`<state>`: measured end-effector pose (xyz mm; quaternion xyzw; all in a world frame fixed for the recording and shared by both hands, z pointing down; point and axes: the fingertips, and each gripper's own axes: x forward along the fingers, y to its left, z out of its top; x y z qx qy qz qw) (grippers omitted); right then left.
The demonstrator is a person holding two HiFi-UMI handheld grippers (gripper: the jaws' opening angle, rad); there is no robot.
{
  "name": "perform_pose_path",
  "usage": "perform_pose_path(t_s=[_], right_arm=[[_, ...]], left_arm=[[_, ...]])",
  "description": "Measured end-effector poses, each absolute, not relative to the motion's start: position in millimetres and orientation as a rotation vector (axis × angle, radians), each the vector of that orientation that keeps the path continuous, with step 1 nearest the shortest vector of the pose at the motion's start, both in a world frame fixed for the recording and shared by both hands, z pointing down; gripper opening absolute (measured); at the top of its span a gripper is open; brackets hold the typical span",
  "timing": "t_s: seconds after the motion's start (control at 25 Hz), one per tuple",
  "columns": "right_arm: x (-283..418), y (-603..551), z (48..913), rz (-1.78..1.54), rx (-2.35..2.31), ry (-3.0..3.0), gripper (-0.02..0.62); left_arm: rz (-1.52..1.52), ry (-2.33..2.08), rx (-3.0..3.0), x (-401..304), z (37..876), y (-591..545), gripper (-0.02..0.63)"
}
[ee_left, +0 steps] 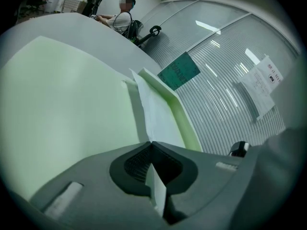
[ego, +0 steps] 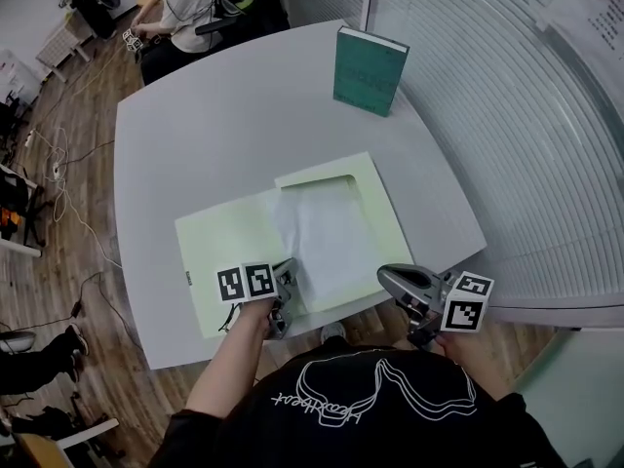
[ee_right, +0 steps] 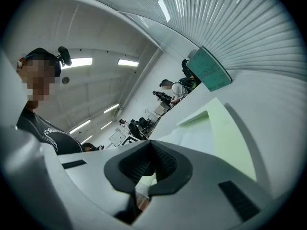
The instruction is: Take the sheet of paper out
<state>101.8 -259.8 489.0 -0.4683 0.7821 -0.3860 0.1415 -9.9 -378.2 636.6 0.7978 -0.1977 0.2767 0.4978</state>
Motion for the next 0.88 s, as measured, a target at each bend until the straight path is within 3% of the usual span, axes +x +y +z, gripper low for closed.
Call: perform_pose_path(t_s=[0.88], right_arm=[[53.9, -227.9, 460.2, -1.083, -1.26, 2.372, 0.009]], left_arm=[[0.568, -0.726, 2.062, -99.5, 576.9, -369.8, 0.012]])
